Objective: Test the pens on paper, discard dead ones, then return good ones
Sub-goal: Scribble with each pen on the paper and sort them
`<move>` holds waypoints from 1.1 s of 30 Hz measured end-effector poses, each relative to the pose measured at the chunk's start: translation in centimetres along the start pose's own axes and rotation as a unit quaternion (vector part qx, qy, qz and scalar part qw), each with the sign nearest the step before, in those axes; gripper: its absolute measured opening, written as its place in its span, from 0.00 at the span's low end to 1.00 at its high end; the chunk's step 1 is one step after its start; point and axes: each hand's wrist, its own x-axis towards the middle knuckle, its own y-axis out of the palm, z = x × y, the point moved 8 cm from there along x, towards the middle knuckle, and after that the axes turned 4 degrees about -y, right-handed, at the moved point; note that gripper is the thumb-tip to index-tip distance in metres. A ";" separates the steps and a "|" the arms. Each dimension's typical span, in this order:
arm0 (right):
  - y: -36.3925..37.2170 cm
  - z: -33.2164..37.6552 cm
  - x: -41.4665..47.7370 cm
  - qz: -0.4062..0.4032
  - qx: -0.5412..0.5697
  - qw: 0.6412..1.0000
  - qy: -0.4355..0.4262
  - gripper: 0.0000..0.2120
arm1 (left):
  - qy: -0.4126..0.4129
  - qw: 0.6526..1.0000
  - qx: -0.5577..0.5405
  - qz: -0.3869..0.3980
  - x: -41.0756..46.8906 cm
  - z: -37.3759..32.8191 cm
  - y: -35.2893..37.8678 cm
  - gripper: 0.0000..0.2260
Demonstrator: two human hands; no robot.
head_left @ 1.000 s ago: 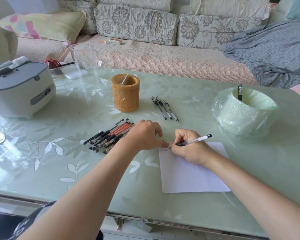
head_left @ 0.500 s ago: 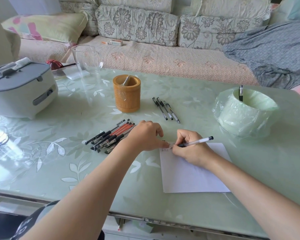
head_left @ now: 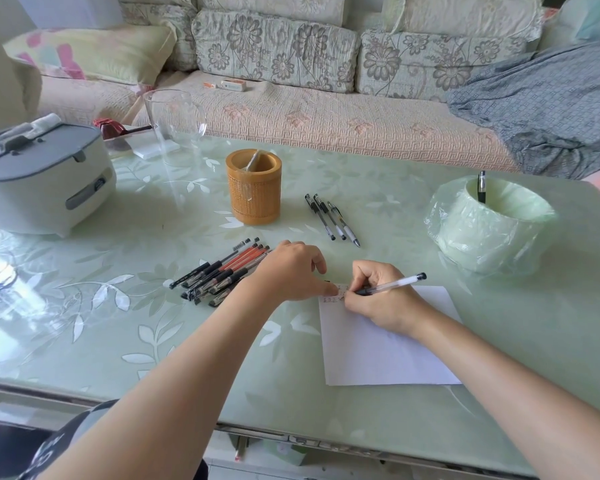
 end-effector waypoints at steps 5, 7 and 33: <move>0.1 0.0 0.0 0.000 -0.008 1.000 -0.003 0.11 | 0.005 1.000 0.000 -0.010 -0.2 -0.1 -0.1 0.20; 0.1 0.0 -0.1 -0.006 -0.007 1.000 -0.004 0.11 | 0.005 1.000 0.000 -0.012 -0.3 -0.1 -0.1 0.20; 0.3 0.3 -0.2 0.009 -0.005 1.000 -0.004 0.09 | 0.008 1.000 0.001 -0.013 -0.4 0.0 -0.1 0.19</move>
